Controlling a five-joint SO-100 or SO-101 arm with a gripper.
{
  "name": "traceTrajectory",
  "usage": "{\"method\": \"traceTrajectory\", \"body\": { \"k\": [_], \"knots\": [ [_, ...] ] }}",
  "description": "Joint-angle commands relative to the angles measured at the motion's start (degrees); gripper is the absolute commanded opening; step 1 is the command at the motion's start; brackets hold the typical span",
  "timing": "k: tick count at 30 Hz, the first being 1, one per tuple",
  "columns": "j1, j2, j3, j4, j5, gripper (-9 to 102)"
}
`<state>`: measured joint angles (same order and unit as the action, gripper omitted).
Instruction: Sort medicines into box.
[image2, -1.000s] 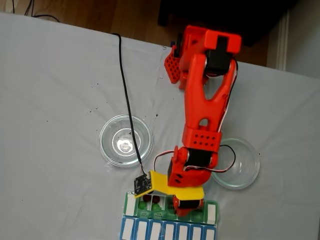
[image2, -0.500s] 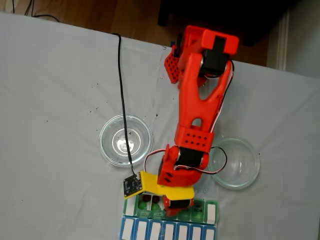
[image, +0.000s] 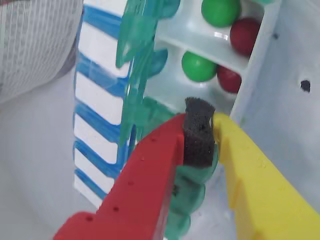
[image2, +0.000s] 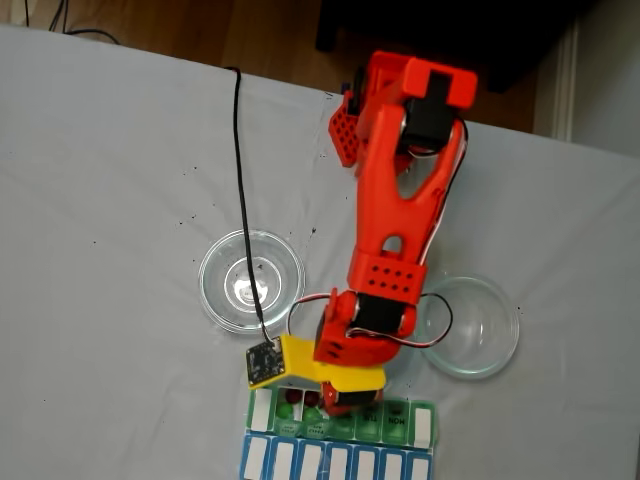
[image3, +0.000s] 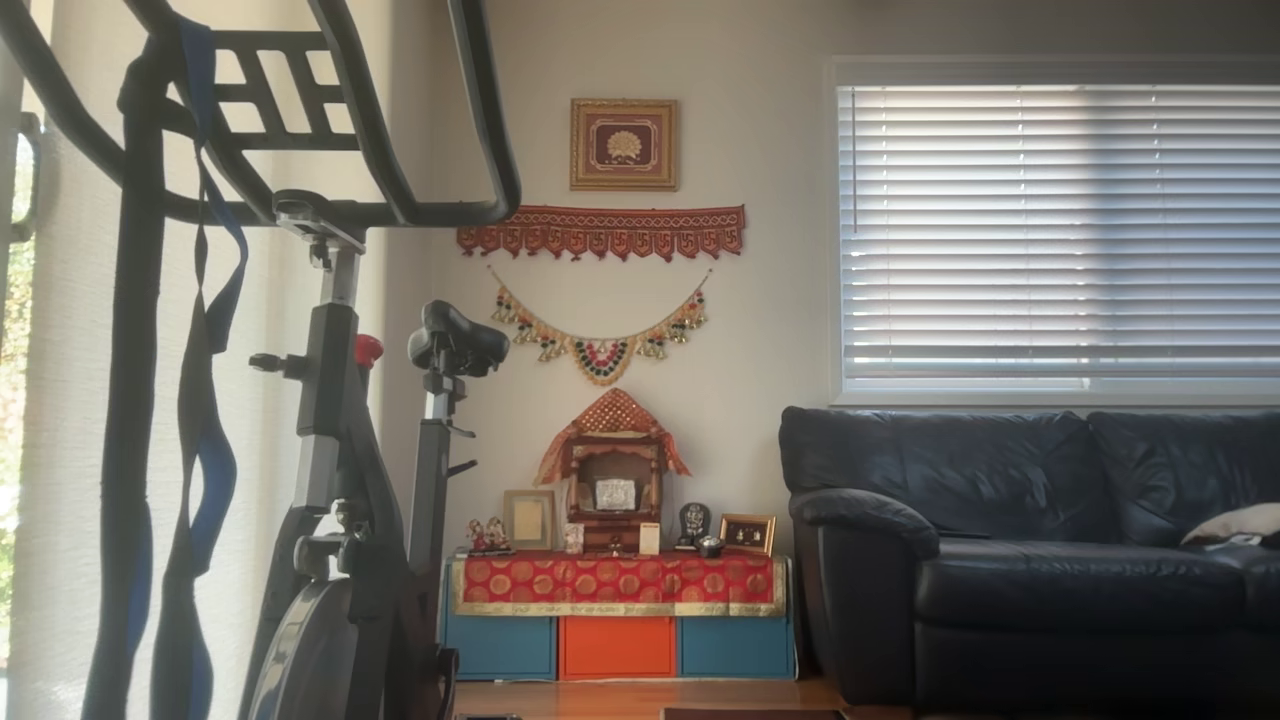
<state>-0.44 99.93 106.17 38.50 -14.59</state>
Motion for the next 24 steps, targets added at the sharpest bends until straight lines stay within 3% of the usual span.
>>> {"method": "traceTrajectory", "body": {
  "k": [1,13,24],
  "knots": [
    [-1.58,0.88,-2.29,0.44,-0.26,1],
    [-3.08,4.22,-0.97,0.35,1.41,1],
    [-10.72,13.89,16.00,-11.78,-11.07,1]
  ]
}}
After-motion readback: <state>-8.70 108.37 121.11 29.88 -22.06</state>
